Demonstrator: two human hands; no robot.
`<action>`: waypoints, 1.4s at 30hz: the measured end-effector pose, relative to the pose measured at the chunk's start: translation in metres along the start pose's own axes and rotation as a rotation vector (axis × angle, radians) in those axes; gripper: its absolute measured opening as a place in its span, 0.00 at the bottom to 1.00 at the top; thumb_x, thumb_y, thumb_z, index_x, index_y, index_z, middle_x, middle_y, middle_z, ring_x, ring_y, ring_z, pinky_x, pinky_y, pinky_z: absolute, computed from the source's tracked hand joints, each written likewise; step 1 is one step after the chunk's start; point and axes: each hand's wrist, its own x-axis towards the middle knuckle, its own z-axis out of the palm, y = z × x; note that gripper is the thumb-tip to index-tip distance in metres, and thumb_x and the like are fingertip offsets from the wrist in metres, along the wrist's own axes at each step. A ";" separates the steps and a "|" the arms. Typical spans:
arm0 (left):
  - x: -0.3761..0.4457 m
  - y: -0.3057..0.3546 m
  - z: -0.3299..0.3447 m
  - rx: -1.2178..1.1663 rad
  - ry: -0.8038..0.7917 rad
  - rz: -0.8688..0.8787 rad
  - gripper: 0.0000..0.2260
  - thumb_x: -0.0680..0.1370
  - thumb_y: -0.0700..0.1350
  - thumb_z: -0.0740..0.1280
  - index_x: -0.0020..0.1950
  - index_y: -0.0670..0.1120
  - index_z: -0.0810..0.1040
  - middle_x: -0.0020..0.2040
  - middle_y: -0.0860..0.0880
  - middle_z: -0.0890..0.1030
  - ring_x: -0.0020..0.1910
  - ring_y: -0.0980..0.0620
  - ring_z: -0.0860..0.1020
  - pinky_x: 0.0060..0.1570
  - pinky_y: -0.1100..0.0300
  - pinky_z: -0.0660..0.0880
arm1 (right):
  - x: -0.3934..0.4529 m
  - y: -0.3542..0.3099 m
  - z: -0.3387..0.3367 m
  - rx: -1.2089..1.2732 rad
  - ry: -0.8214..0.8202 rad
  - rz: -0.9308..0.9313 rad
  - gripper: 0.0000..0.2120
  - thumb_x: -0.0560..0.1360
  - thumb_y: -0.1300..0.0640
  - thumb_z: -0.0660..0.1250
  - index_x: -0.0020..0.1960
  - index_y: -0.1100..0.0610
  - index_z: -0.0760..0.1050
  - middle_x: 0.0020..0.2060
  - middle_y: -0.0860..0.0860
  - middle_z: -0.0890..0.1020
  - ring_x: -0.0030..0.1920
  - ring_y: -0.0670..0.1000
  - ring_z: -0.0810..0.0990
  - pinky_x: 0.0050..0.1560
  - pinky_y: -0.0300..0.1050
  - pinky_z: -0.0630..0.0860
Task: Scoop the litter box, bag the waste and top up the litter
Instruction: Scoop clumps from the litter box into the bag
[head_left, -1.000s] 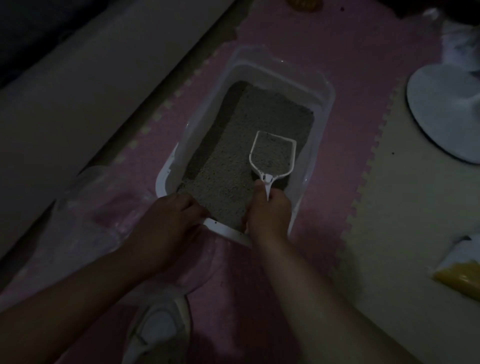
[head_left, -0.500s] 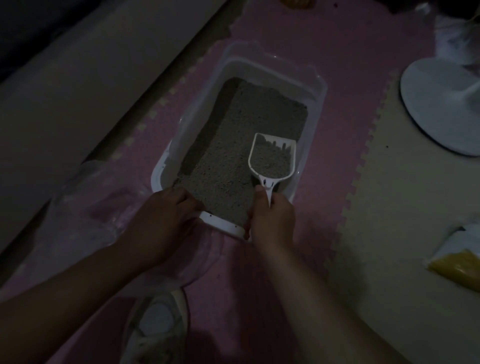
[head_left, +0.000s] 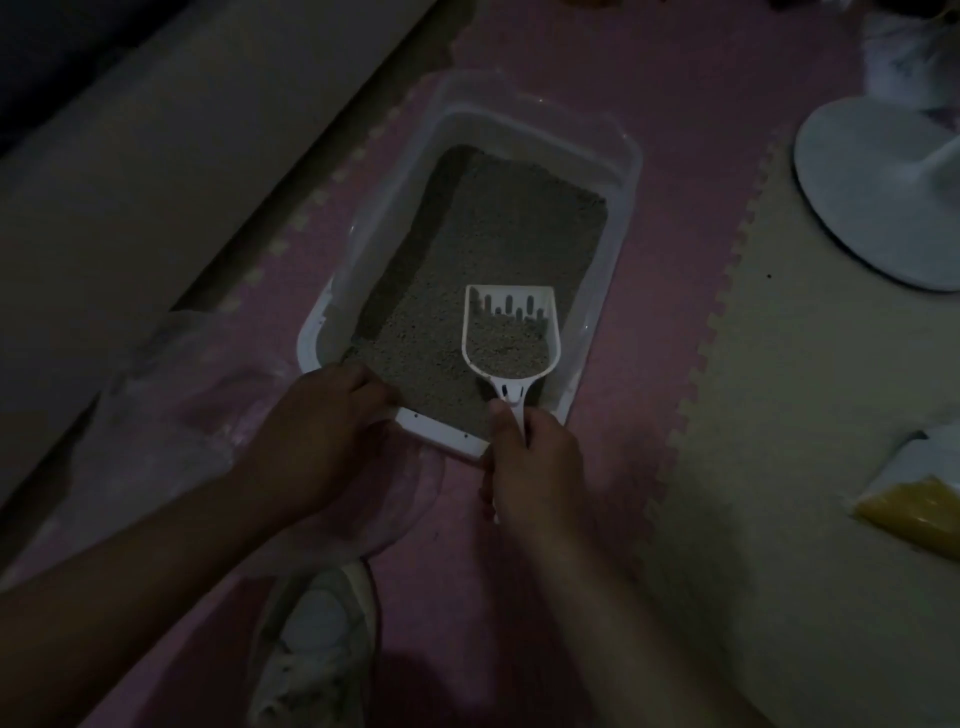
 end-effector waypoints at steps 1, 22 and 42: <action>0.000 0.000 0.000 0.003 0.000 -0.002 0.13 0.74 0.43 0.72 0.58 0.48 0.83 0.52 0.47 0.80 0.47 0.45 0.80 0.45 0.52 0.76 | -0.002 0.000 -0.001 0.015 -0.014 0.009 0.17 0.82 0.43 0.61 0.43 0.54 0.76 0.30 0.52 0.80 0.24 0.48 0.78 0.25 0.44 0.76; 0.000 0.002 0.001 0.032 0.009 -0.001 0.14 0.74 0.42 0.72 0.60 0.46 0.81 0.54 0.45 0.81 0.49 0.42 0.79 0.46 0.50 0.76 | -0.025 0.021 -0.011 0.125 -0.117 0.086 0.17 0.81 0.46 0.63 0.45 0.60 0.75 0.30 0.53 0.77 0.25 0.50 0.75 0.25 0.43 0.73; -0.001 0.007 -0.004 0.054 -0.010 -0.018 0.14 0.74 0.46 0.67 0.58 0.45 0.82 0.53 0.44 0.81 0.48 0.41 0.79 0.46 0.49 0.76 | -0.038 0.038 -0.009 0.180 -0.111 0.090 0.16 0.81 0.46 0.63 0.40 0.54 0.71 0.28 0.50 0.76 0.24 0.50 0.73 0.25 0.43 0.71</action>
